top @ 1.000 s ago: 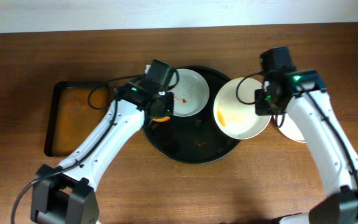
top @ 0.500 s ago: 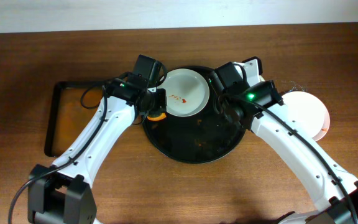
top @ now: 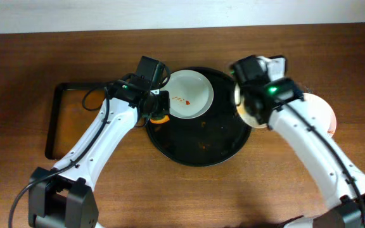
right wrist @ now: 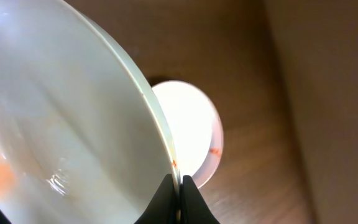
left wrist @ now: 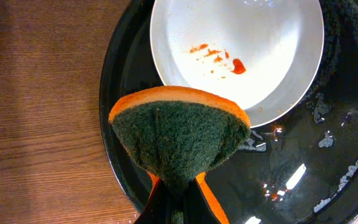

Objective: Clean dirty plates on tray and stack at the side
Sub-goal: 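Carry the plate with the right gripper and stack it on the first plate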

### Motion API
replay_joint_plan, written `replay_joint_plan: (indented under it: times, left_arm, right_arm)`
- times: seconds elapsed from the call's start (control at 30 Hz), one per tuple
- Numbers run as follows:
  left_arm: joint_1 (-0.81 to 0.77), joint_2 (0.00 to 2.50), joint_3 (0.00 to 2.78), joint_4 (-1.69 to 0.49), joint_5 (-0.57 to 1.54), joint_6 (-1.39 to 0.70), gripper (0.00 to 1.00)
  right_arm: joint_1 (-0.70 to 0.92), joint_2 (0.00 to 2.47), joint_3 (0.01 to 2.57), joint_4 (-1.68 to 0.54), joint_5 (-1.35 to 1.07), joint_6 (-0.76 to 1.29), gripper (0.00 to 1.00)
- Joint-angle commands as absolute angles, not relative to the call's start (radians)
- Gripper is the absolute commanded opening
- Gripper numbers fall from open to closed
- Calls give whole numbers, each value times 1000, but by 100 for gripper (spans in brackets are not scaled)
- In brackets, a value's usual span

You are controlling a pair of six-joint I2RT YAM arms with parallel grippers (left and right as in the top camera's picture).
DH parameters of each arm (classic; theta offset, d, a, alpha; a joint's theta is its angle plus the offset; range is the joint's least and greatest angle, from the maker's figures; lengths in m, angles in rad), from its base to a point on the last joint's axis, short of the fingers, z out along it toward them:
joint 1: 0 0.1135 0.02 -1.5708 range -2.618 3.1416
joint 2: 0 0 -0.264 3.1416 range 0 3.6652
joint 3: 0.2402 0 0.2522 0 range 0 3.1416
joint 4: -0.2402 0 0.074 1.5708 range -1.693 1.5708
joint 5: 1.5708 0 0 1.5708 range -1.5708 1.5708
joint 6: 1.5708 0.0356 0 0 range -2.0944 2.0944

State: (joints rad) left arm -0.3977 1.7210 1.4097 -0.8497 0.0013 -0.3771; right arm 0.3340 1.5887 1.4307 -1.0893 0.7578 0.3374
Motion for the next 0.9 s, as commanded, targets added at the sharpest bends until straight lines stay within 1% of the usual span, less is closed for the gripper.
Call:
replay_joint_plan:
  times: [0.0,0.17,0.2,0.37,0.43,0.67,0.73,0.87]
  left_arm:
    - [-394,1699,1403,-850,12,-365,0]
    - [-394,1699,1403,-851,12,-365,0]
    - [-394,1699,1403,-850,12,-365,0]
    - [-394,1699,1403,-850,12,-365,0]
    - [-394,1699,1403,-850,12,-365,0]
    - [-394,1699,1403,-854,12,-365,0]
    - [-394,1699,1403,-855,12,-365,0]
    - [-394,1699,1403,-854,12,-365,0]
  right_arm:
    - [182,1577,1444,-1083,527,376,4]
    - [-111,1577,1444,-1077,250,376,4]
    - [-194,1577,1444,-1072,192,376,4]
    - [-404,1594,1442,-1027,70,358,4]
    - [-434,1625,1440,-1011,41,320,4]
    - [-439,1728,1440,-1008,41,315,6]
    - [-440,1740,1440,-1005,46,315,11]
    - [-440,1742,1440,-1006,45,315,28]
